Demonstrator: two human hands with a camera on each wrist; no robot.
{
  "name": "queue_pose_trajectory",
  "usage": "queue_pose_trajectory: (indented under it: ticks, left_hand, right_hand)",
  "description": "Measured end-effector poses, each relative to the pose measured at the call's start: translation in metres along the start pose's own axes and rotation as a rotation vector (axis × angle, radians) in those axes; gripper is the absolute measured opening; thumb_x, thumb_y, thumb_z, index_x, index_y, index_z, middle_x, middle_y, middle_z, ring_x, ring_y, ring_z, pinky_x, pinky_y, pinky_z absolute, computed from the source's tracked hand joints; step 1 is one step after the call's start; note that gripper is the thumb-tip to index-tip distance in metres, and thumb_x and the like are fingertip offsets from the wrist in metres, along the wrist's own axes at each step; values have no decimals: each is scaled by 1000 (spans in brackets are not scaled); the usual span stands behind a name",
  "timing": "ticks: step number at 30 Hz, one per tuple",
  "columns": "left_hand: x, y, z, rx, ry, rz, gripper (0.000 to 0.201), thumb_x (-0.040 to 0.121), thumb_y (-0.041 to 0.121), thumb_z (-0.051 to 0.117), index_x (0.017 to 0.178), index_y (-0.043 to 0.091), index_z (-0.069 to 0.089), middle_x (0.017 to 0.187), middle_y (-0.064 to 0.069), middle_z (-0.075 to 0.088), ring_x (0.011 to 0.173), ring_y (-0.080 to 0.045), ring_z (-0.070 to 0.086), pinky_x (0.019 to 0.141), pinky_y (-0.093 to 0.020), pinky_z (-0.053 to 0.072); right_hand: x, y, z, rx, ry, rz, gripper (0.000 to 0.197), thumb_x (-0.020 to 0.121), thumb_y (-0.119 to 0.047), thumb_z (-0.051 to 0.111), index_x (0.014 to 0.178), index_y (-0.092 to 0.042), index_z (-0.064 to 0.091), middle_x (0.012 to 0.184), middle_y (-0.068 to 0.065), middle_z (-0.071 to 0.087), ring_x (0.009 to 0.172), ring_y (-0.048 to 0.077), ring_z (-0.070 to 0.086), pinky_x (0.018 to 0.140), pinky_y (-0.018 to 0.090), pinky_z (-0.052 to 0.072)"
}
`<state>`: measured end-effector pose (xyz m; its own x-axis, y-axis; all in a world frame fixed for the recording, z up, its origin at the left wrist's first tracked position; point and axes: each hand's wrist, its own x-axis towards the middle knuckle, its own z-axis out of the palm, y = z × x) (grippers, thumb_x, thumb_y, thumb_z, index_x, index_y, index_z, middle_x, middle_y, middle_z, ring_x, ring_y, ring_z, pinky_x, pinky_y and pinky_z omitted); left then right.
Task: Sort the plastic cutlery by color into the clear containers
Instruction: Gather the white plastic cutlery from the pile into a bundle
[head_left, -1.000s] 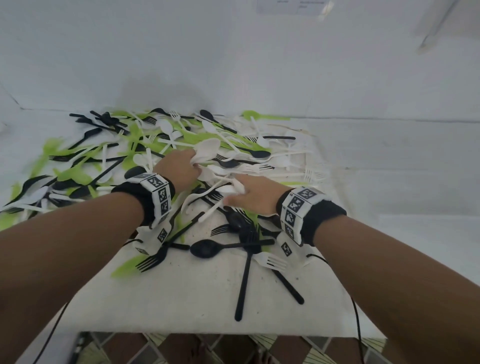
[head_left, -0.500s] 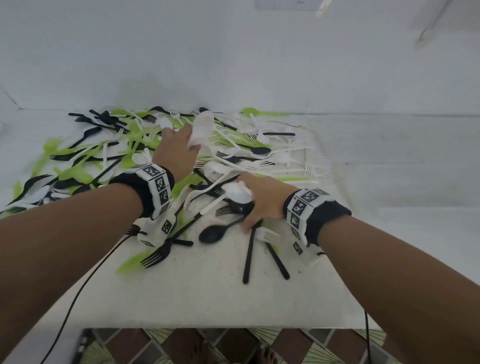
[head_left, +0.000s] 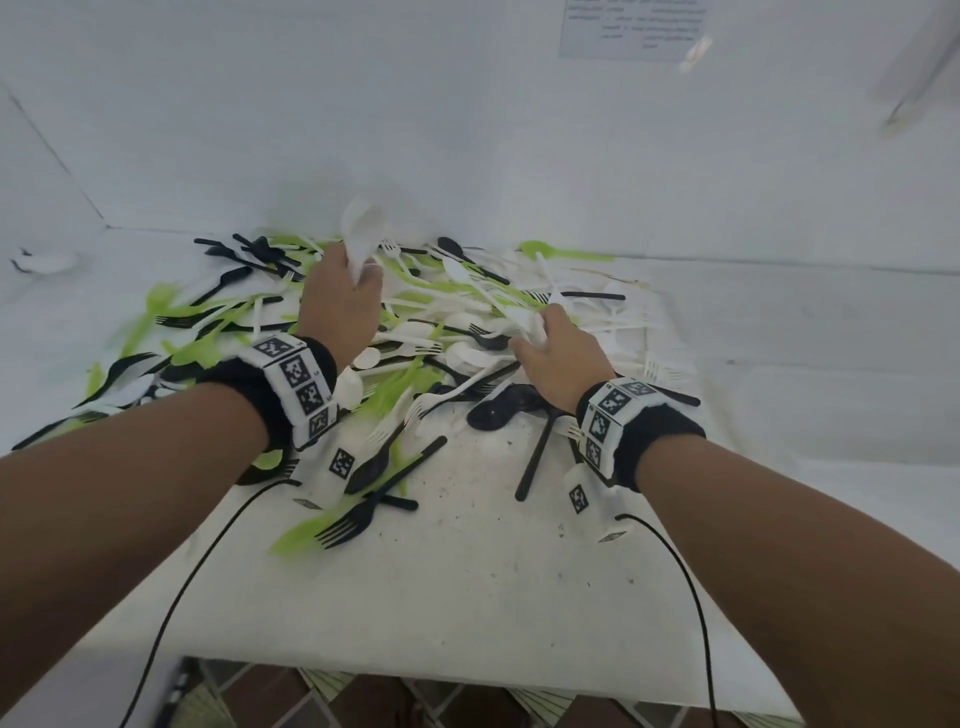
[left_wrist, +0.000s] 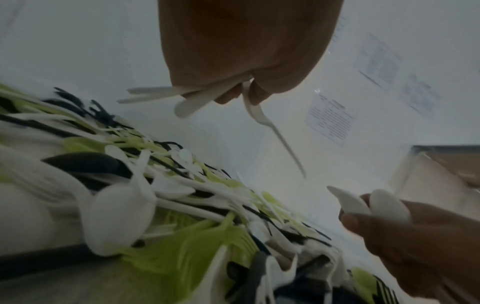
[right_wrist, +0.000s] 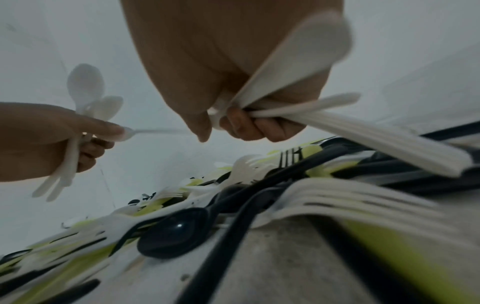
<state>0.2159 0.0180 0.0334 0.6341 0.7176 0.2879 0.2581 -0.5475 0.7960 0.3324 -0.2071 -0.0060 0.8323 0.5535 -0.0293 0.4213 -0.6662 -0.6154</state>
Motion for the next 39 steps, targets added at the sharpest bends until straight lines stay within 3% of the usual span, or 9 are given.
queue_pose_trajectory:
  ticks: [3, 7, 11, 18, 24, 26, 29, 35, 39]
  left_hand:
    - [6, -10, -18, -73, -3, -49, 24, 102, 31, 52, 114, 9, 52, 98, -3, 60, 84, -24, 57, 77, -35, 49]
    - [3, -22, -42, -136, -7, -93, 7, 102, 20, 52, 106, 15, 49, 83, -3, 54, 64, -12, 51, 51, -16, 43]
    - [-2, -30, -61, -131, -114, -67, 10, 96, 11, 60, 89, 14, 53, 74, -4, 50, 61, -15, 47, 61, -31, 45]
    - [2, -38, -70, -122, -163, -99, 11, 87, 20, 75, 90, 11, 70, 74, -1, 57, 57, -7, 48, 61, -24, 45]
    - [8, -38, -70, -68, -213, -81, 3, 90, 22, 75, 90, 21, 77, 73, -3, 62, 61, -10, 50, 59, -22, 45]
    - [8, -38, -68, -1, -288, -63, 7, 93, 21, 72, 93, 23, 78, 75, -6, 65, 60, -12, 51, 55, -22, 44]
    - [7, -36, -64, 17, -359, -23, 7, 94, 21, 71, 98, 22, 78, 61, 14, 62, 48, -1, 48, 45, -14, 39]
    - [17, -37, -63, -124, -203, -30, 18, 91, 23, 76, 109, 24, 75, 96, -3, 75, 80, -15, 63, 72, -23, 51]
    - [22, -40, -62, -227, -129, -61, 6, 91, 21, 74, 96, 18, 75, 77, 0, 65, 62, -6, 55, 58, -14, 46]
  right_hand:
    - [7, -16, 8, 11, -40, -35, 56, 94, -53, 63, 127, -16, 38, 93, 0, 56, 89, 27, 56, 76, 38, 45]
    - [18, -40, 25, -109, -117, -84, 50, 94, -44, 63, 129, -14, 44, 112, 4, 60, 97, 27, 55, 79, 37, 45]
    - [31, -49, 31, -282, -147, -62, 35, 96, -31, 57, 127, -14, 51, 118, 7, 57, 102, 29, 58, 78, 36, 45]
    - [49, -51, 43, -503, -224, -92, 20, 96, -40, 56, 98, -22, 49, 111, 4, 65, 91, 25, 57, 82, 38, 52]
    - [60, -57, 48, -383, -188, -50, 49, 96, -46, 55, 134, -17, 54, 128, 6, 63, 114, 29, 61, 82, 35, 45]
    - [62, -61, 51, -392, -204, -61, 49, 96, -49, 56, 133, -16, 54, 128, 6, 62, 111, 28, 60, 79, 34, 43]
    - [66, -65, 56, -406, -233, -43, 51, 93, -53, 61, 127, -15, 53, 121, 6, 62, 95, 25, 54, 75, 34, 42]
    - [73, -70, 61, -363, -255, -23, 54, 86, -53, 71, 122, -18, 51, 117, 5, 63, 96, 27, 57, 79, 36, 47]
    - [73, -73, 57, -225, -176, 16, 54, 88, -34, 71, 132, -17, 44, 115, 5, 60, 94, 28, 54, 77, 34, 43]
